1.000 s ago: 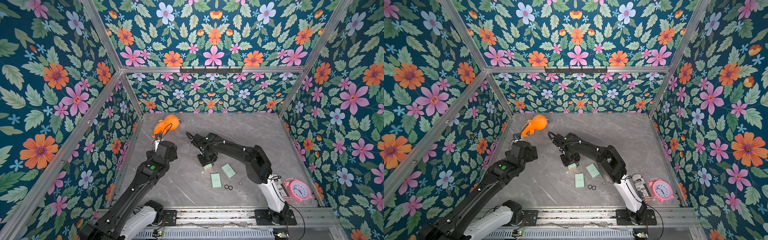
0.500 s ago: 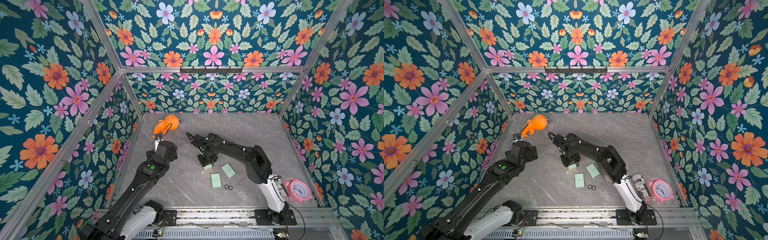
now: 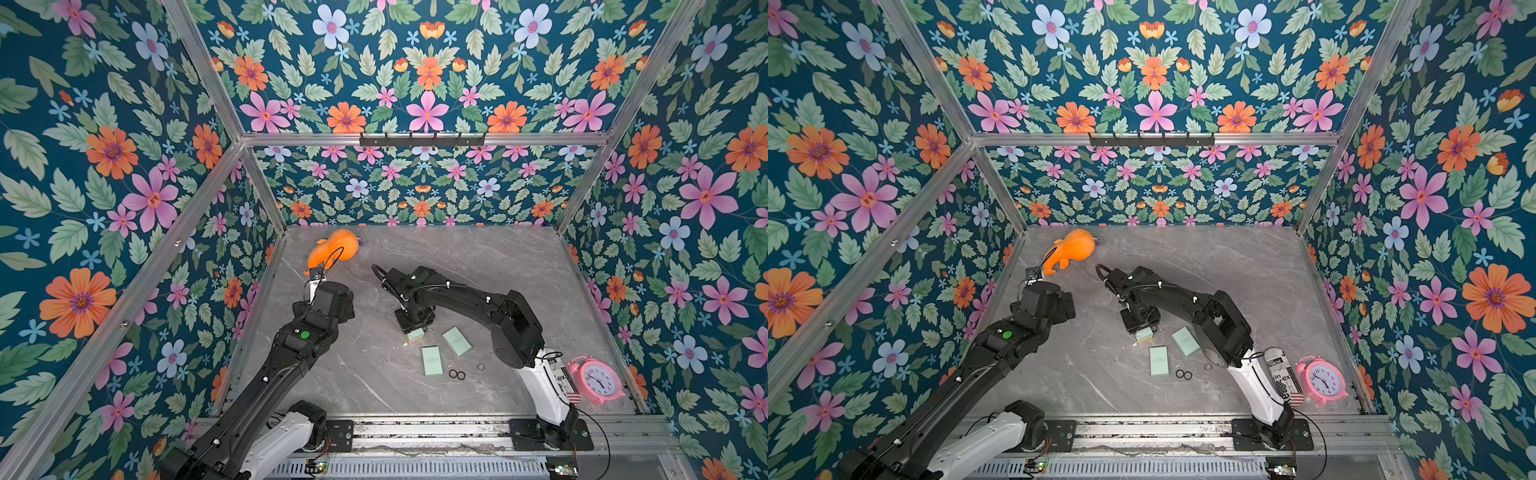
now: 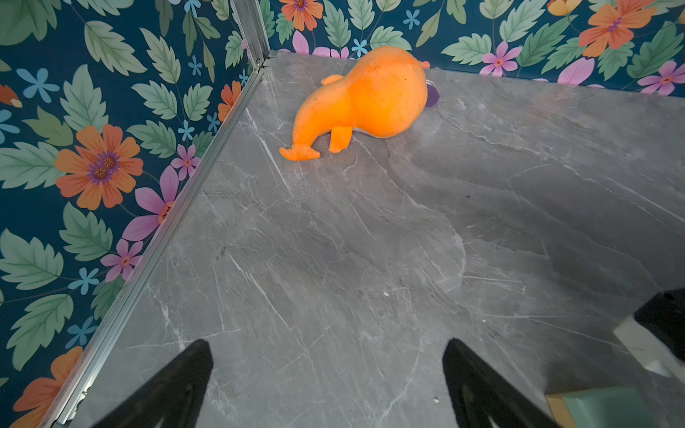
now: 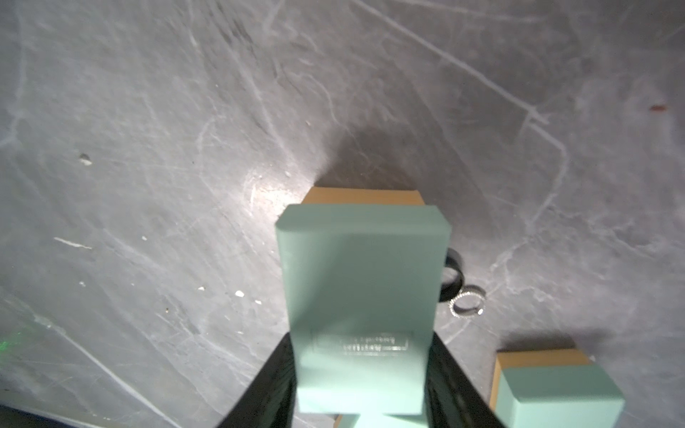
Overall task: Take the rings out of the lift-off lid box
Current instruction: Close the lid on the jewelry box.
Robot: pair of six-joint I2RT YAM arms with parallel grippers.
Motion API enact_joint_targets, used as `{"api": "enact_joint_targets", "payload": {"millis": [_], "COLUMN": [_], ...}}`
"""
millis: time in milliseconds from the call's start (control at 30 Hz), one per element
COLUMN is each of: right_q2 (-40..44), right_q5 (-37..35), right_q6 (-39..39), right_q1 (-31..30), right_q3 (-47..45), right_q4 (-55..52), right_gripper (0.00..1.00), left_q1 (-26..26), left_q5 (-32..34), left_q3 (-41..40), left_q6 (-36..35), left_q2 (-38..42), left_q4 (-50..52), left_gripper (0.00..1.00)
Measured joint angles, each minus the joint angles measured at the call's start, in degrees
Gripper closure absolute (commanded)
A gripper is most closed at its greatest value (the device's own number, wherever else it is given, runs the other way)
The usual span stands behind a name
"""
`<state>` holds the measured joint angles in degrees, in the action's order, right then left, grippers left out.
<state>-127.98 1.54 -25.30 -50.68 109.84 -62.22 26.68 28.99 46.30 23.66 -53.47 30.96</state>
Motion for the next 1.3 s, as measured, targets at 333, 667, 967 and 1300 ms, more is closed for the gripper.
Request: {"api": "enact_joint_targets", "payload": {"millis": [333, 667, 967, 1300], "right_q2": [0.00, -0.39, 0.00, 0.81], "right_q5": [0.87, 0.26, -1.36, -2.10], "right_q6": [-0.66, -1.07, -1.49, -1.53], "right_q1": [-0.22, -0.37, -0.48, -0.46], "right_q3": [0.13, 0.13, 0.13, -0.09], "right_q4": [-0.66, -0.74, -0.68, 0.00], "right_gripper": [0.56, 0.55, 0.56, 0.56], "left_q1": [-0.07, -0.15, -0.22, -0.42], "left_q5": [-0.04, -0.24, -0.31, -0.42], "left_q3": [0.00, 0.00, 0.00, 0.00], "left_q6": [0.00, 0.00, 0.00, 0.00], "left_q2": [0.00, 0.02, 0.02, 0.02], "left_q4": [0.00, 0.00, 0.00, 0.00], "left_gripper": [0.01, 0.01, 0.00, 0.01]}}
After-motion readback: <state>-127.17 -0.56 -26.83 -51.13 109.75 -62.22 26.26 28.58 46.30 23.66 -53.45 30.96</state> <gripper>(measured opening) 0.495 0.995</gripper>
